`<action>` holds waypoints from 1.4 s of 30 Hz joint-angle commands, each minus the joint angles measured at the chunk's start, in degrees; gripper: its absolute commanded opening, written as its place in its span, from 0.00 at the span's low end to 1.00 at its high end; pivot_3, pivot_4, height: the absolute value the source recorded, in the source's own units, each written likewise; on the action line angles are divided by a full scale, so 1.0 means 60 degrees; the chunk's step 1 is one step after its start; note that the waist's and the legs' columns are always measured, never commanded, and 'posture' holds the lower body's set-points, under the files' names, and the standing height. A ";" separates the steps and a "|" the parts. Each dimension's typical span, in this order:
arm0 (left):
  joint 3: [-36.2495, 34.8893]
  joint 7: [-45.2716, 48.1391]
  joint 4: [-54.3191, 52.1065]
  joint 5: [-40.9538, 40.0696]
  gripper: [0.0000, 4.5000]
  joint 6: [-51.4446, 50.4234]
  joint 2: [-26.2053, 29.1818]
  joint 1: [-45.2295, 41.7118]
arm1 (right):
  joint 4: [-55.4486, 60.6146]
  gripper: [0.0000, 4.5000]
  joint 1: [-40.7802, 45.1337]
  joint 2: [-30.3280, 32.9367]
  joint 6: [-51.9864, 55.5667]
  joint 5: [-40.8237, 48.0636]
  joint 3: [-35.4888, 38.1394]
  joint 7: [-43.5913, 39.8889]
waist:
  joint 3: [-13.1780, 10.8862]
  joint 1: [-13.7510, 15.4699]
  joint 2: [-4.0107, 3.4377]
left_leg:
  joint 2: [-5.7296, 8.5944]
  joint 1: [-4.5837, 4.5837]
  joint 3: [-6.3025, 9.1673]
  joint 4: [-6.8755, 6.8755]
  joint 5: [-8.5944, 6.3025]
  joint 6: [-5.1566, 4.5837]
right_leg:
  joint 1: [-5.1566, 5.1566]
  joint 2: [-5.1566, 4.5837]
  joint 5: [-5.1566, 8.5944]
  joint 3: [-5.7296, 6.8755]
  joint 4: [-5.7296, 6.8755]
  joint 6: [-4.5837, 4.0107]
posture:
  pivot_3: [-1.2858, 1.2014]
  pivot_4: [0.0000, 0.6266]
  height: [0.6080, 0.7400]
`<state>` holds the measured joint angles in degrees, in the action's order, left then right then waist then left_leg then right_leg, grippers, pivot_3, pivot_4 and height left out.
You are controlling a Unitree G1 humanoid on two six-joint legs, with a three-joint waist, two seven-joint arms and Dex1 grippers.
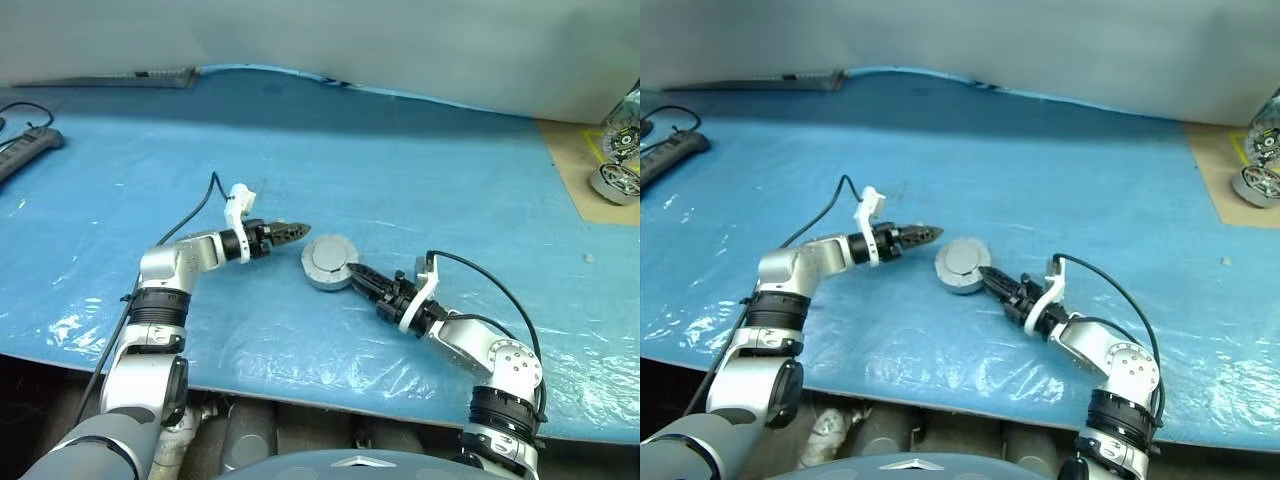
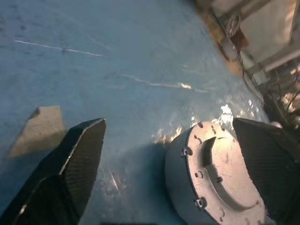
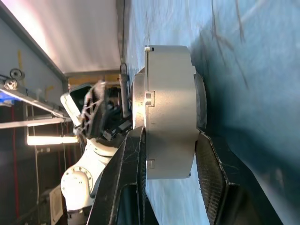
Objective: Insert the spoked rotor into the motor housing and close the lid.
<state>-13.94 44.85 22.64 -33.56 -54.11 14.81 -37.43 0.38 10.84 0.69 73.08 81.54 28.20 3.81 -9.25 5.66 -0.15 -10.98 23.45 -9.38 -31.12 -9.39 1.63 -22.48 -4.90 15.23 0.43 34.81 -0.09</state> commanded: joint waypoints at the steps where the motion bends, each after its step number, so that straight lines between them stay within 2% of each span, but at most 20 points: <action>1: -0.1501 -0.1026 -0.0086 -0.1450 1.00 -0.1110 -0.0457 -0.0017 | -0.0003 0.25 0.0586 0.0126 -0.0518 0.0715 -0.0090 -0.0257 | 0.0000 0.0004 0.0001 | 0.0001 0.0008 0.0012 -0.0005 0.0000 0.0000 | 0.0001 -0.0004 0.0000 0.0012 0.0000 0.0000 | 0.52 0.24 1.00; 8: -0.3693 -0.3259 -0.0342 -0.3833 1.00 -0.2775 -0.1960 0.0467 | -0.0916 0.25 0.1748 0.0270 -0.1424 0.0235 -0.0362 -0.0708 | -0.0003 -0.0005 0.0004 | 0.0018 0.0040 0.0087 -0.0038 0.0001 -0.0002 | 0.0023 -0.0025 -0.0001 0.0075 0.0003 0.0002 | 0.52 0.24 1.00; 12: -0.4004 -0.4124 -0.0596 -0.4526 1.00 -0.2896 -0.2620 0.0750 | -0.1190 0.25 0.2159 0.0245 -0.1682 0.0130 -0.0566 -0.0866 | -0.0007 0.0017 0.0012 | 0.0015 0.0111 0.0149 -0.0078 0.0001 -0.0002 | 0.0018 -0.0025 -0.0001 0.0146 0.0001 0.0002 | 0.52 0.24 1.00; 17: -0.3995 -0.4641 -0.0831 -0.5176 1.00 -0.2741 -0.3150 0.0905 | -0.1103 0.25 0.2354 0.0203 -0.1643 0.0327 -0.0848 -0.0866 | -0.0008 0.0049 0.0013 | 0.0014 0.0122 0.0169 -0.0116 0.0001 -0.0003 | 0.0033 -0.0031 -0.0007 0.0166 0.0007 0.0013 | 0.52 0.24 1.00; 30: -0.3528 -0.4997 -0.0479 -0.5879 1.00 -0.2442 -0.3375 0.1042 | -0.0589 0.25 0.2162 -0.0011 -0.1522 0.0940 -0.1184 -0.0500 | -0.0009 0.0047 0.0014 | 0.0017 0.0113 0.0180 -0.0177 0.0002 -0.0003 | 0.0065 -0.0040 -0.0031 0.0164 0.0015 0.0047 | 0.52 0.24 1.00; 42: -0.3338 -0.5319 -0.0992 -0.6639 1.00 -0.2206 -0.3243 0.1519 | -0.0468 0.25 0.2063 0.0201 -0.1636 0.1373 -0.1392 -0.0329 | -0.0008 0.0038 0.0014 | 0.0018 0.0105 0.0185 -0.0185 0.0001 -0.0003 | 0.0075 -0.0041 -0.0035 0.0166 0.0018 0.0053 | 0.52 0.24 1.00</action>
<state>-34.46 12.76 18.11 -71.41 -68.07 -4.38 -27.93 -5.97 22.93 2.33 62.82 86.04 20.88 2.88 -9.30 5.89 -0.07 -10.87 24.07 -8.27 -32.23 -9.38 1.61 -22.03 -5.14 15.02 1.43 34.92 0.23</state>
